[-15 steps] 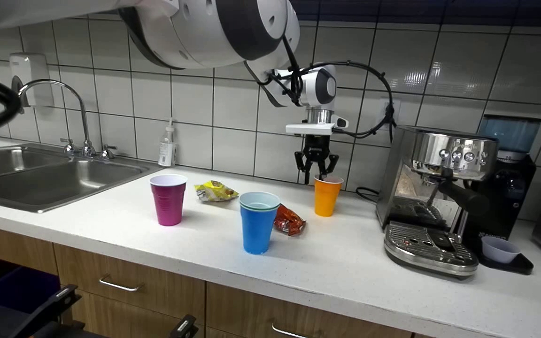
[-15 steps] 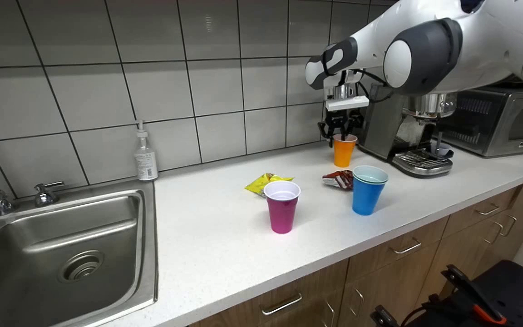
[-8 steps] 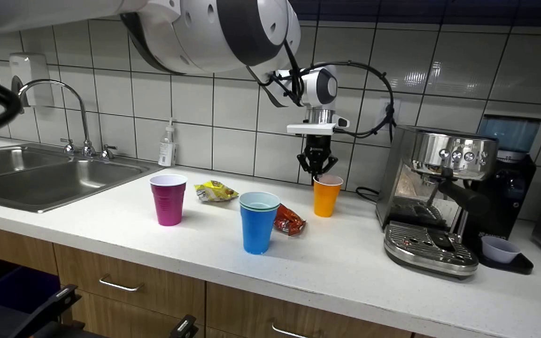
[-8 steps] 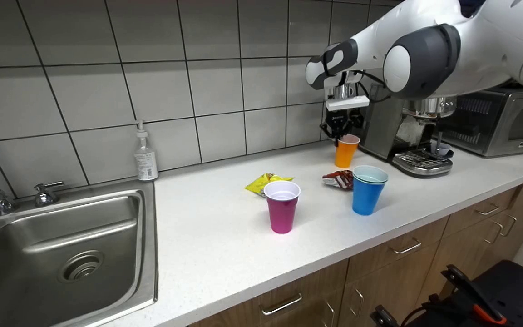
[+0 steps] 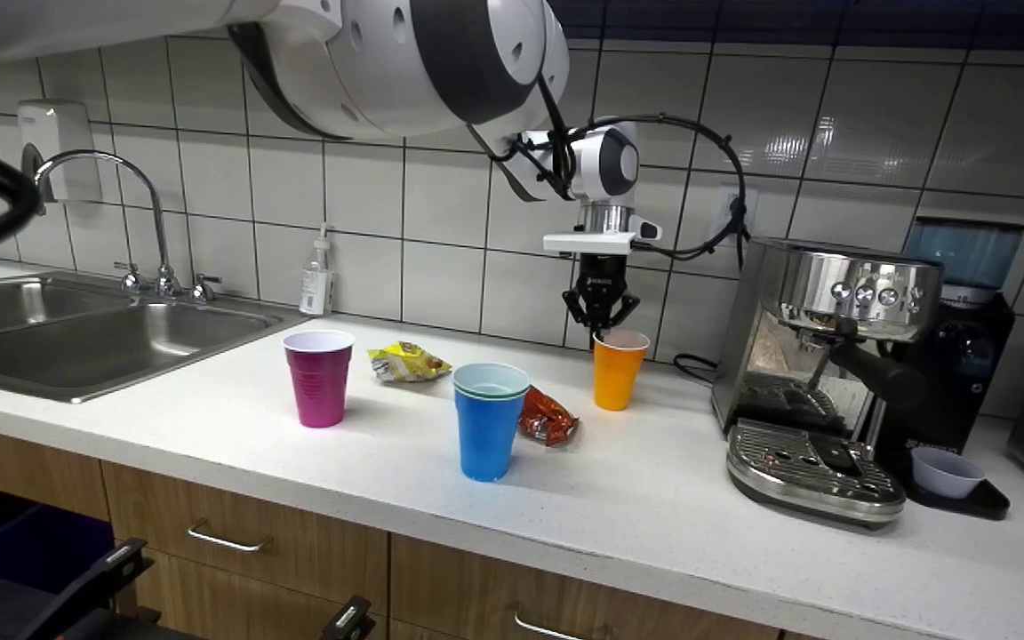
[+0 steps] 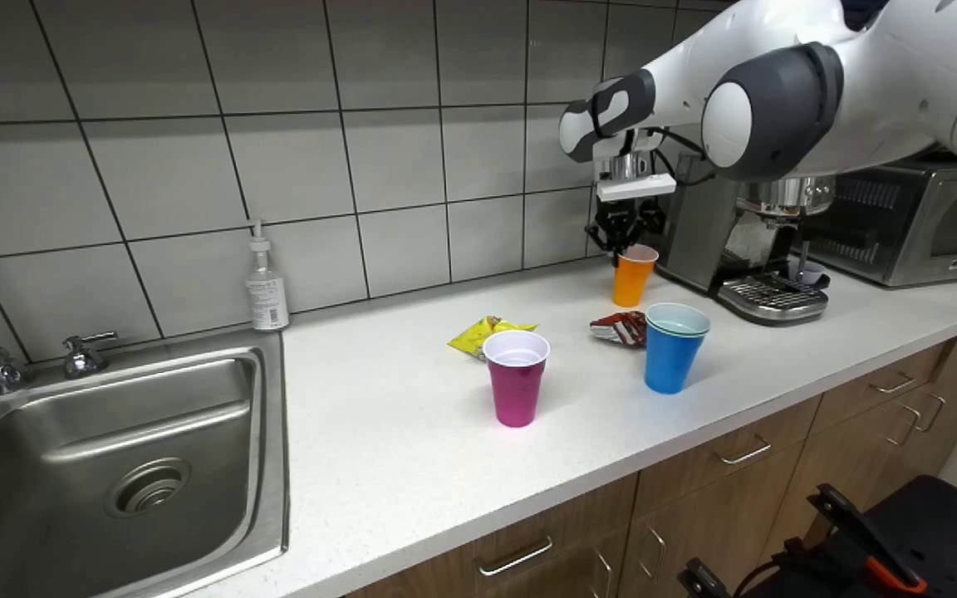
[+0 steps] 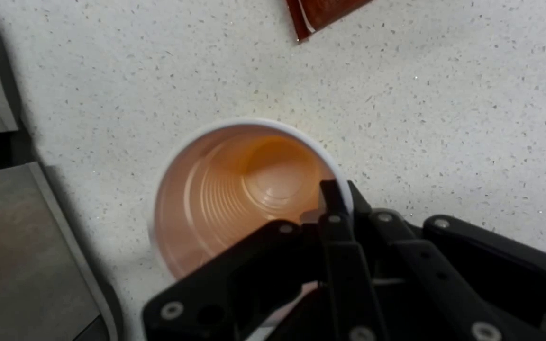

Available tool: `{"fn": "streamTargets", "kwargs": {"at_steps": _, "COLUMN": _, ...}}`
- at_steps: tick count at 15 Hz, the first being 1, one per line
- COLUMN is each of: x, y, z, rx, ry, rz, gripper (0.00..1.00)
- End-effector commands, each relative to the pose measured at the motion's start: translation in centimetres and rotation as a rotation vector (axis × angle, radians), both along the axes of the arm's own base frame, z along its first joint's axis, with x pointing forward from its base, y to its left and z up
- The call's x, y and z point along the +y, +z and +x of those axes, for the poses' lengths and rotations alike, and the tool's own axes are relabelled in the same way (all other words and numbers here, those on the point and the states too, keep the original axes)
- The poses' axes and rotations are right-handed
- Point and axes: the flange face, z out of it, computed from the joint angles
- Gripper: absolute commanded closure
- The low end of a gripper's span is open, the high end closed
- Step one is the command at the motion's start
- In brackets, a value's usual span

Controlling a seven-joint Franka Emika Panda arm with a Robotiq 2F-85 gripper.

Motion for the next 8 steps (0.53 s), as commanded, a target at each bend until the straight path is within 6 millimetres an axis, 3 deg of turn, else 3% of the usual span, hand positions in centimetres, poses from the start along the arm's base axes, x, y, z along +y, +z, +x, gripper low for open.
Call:
{"fn": "streamTargets", "kwargs": {"at_steps": 1, "x": -0.32, "y": 1.76, "z": -0.33, "rx": -0.01, "ry": 0.014, "rz": 0.025, "gripper": 0.99}}
{"fn": "streamTargets", "kwargs": {"at_steps": 8, "x": -0.01, "y": 2.6, "z": -0.79, "rx": -0.001, "ry": 0.053, "rz": 0.025, "gripper": 0.99}}
